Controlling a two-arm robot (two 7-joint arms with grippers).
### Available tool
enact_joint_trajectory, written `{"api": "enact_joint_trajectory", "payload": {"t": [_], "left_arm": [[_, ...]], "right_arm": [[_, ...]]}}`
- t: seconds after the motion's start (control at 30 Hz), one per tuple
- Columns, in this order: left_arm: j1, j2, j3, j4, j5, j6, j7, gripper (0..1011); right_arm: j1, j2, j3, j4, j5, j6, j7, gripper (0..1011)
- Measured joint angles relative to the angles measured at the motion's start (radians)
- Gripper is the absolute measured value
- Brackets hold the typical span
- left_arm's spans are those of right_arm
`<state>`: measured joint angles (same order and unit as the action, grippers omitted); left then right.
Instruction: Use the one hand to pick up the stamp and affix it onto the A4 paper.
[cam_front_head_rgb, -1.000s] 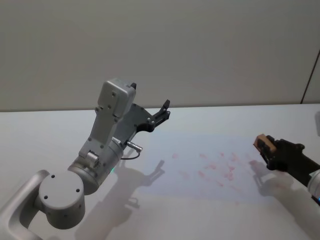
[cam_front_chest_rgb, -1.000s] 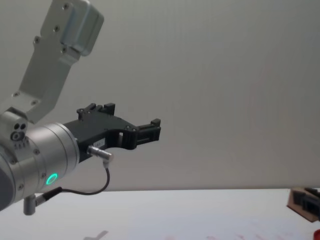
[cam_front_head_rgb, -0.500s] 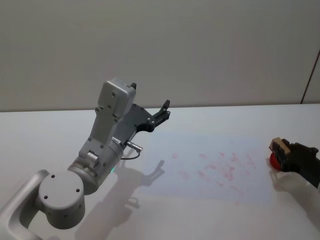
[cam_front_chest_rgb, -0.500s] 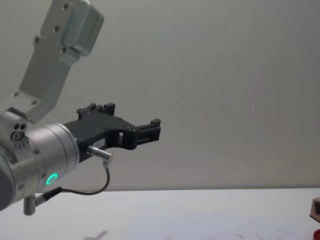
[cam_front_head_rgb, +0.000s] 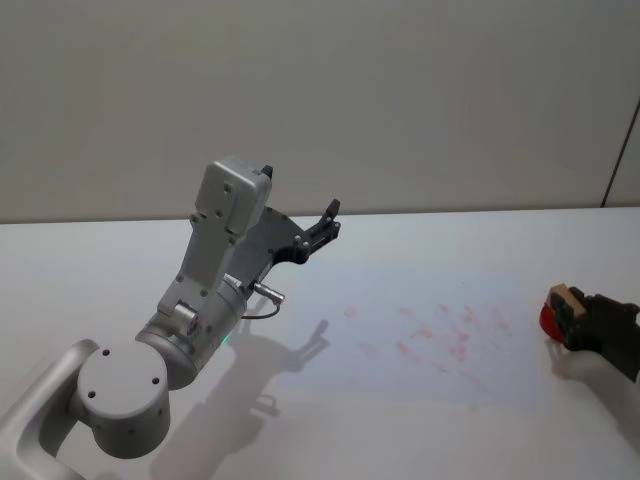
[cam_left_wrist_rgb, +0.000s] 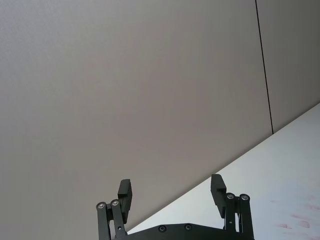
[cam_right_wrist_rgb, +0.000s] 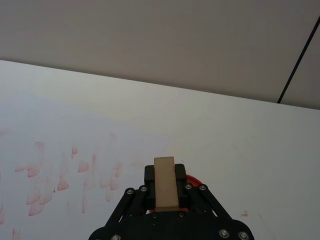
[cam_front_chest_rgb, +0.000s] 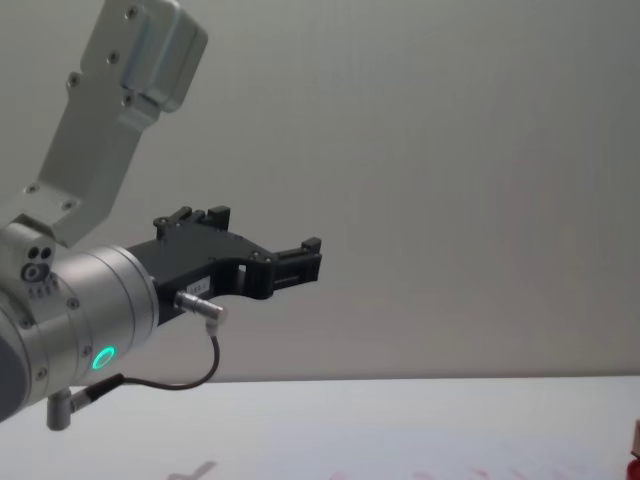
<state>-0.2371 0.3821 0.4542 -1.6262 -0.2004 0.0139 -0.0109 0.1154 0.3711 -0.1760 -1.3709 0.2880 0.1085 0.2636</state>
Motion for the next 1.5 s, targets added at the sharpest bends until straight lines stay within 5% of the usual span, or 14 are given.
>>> {"api": "enact_joint_trajectory", "payload": {"t": [0.8, 1.5], "left_arm": [[0.000, 0.000, 0.000, 0.000, 0.000, 0.000, 0.000, 1001], [0.000, 0.000, 0.000, 0.000, 0.000, 0.000, 0.000, 1001]], "right_arm": [[0.013, -0.008, -0.002, 0.044, -0.015, -0.003, -0.018, 253], [0.015, -0.012, 0.003, 0.030, 0.003, -0.019, -0.030, 917]]}}
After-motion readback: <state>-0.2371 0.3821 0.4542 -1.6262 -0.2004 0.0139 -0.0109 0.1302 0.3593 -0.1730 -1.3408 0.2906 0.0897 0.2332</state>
